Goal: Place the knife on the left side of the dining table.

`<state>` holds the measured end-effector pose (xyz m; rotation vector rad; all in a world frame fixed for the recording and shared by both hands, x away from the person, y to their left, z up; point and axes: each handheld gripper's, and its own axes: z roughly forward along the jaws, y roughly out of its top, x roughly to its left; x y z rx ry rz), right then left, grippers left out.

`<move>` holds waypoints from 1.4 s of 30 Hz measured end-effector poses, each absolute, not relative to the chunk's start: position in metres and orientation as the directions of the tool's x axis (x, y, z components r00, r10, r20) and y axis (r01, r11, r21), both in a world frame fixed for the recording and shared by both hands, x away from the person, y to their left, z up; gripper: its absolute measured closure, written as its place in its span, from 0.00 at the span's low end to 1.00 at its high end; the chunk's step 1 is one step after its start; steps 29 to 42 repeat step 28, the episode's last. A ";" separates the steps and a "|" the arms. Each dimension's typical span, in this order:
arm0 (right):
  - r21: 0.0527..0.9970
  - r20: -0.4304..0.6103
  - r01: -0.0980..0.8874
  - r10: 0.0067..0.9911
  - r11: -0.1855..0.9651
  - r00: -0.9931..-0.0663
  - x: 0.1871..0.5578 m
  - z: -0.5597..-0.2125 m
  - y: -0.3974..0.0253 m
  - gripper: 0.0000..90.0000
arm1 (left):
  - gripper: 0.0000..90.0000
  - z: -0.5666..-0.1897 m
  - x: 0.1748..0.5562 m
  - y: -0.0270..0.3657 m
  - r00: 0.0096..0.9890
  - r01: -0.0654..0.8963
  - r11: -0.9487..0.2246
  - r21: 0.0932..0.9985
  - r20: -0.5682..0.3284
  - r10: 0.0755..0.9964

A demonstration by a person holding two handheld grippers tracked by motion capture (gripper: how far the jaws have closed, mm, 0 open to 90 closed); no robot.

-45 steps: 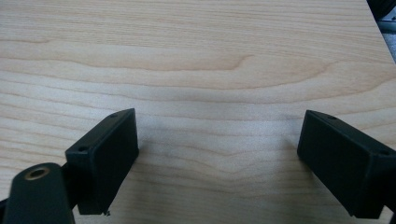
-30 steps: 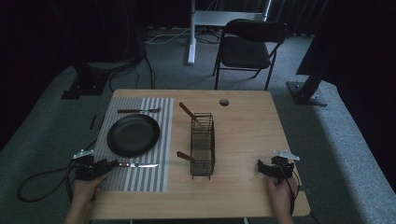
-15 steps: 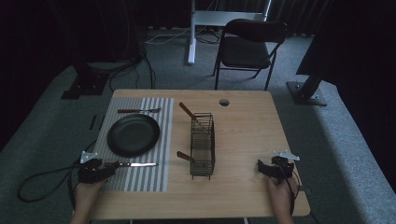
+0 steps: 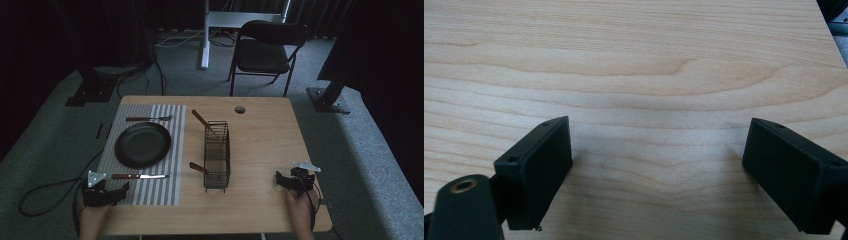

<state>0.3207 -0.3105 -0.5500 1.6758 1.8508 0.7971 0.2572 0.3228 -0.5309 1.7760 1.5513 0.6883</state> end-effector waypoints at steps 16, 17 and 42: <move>0.719 0.012 0.692 0.994 0.064 -0.104 0.321 -0.550 -0.311 0.13 | 0.01 -0.541 0.241 0.322 0.116 0.639 -0.087 0.764 0.016 0.993; 0.719 0.012 0.692 0.995 0.064 -0.104 0.321 -0.550 -0.311 0.13 | 0.01 -0.542 0.240 0.322 0.107 0.640 -0.082 0.764 0.017 0.994; 0.719 0.012 0.692 0.995 0.063 -0.104 0.321 -0.550 -0.310 0.13 | 0.01 -0.542 0.233 0.330 -0.011 0.620 -0.047 0.783 0.068 0.998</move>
